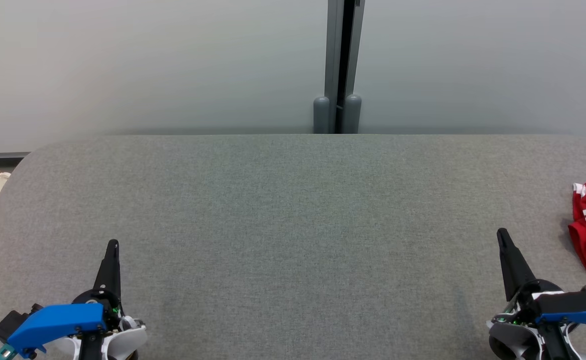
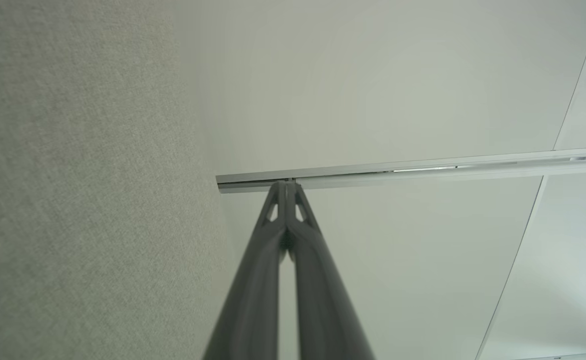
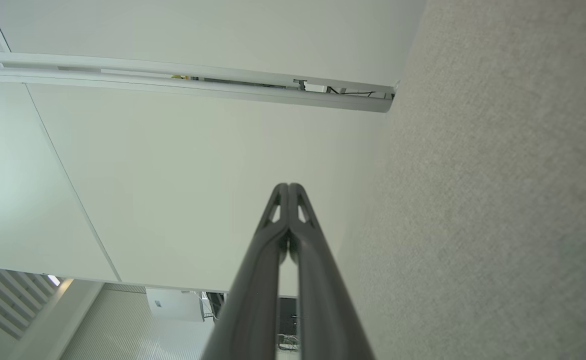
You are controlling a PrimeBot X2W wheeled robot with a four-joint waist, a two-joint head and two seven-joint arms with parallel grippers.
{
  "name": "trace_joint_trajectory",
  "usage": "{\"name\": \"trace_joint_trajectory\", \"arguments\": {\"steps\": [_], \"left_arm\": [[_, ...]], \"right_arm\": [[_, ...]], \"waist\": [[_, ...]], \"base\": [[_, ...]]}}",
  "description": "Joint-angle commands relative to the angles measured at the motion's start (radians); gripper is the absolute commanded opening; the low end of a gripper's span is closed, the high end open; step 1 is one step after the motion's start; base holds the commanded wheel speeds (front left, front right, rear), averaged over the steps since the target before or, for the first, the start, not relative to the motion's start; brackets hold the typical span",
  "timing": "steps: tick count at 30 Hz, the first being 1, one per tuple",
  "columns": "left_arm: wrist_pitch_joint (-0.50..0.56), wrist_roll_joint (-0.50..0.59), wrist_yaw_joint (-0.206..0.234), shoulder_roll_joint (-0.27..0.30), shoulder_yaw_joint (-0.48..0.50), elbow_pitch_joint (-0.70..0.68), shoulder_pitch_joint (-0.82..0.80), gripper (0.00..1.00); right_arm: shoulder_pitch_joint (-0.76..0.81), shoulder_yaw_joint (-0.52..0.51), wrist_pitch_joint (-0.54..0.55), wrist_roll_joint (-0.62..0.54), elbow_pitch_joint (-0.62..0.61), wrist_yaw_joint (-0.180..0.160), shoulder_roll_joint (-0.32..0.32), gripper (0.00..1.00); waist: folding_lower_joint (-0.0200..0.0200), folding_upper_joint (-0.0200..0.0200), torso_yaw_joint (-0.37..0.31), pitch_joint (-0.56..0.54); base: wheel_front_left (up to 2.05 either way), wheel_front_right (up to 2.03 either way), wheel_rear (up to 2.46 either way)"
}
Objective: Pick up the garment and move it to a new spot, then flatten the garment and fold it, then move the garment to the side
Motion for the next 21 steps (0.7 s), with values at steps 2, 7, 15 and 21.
{"name": "trace_joint_trajectory", "arguments": {"steps": [2,7,15,21], "left_arm": [[0.009,-0.029,-0.010,0.002,0.005,-0.010,-0.022,0.00],[0.018,-0.060,-0.010,0.002,0.008,-0.015,-0.021,0.00],[0.027,-0.089,-0.009,0.002,0.011,-0.019,-0.024,0.00],[0.027,-0.089,-0.009,0.002,0.011,-0.019,-0.024,0.00]], "right_arm": [[0.009,-0.005,0.011,0.034,-0.014,0.000,-0.007,0.00],[0.011,-0.007,0.020,0.071,-0.020,0.000,-0.007,0.00],[0.013,-0.009,0.030,0.102,-0.026,0.000,-0.007,0.00],[0.013,-0.009,0.030,0.102,-0.026,0.000,-0.007,0.00]], "waist": [[-0.0001,0.0000,0.001,0.001],[-0.0001,0.0000,0.004,0.002],[-0.0001,0.0000,0.006,0.003],[-0.0001,0.0000,0.006,0.003]], "base": [[0.00,0.00,0.00],[0.00,0.00,0.00],[0.00,0.00,0.00],[0.00,0.00,0.00]]}}
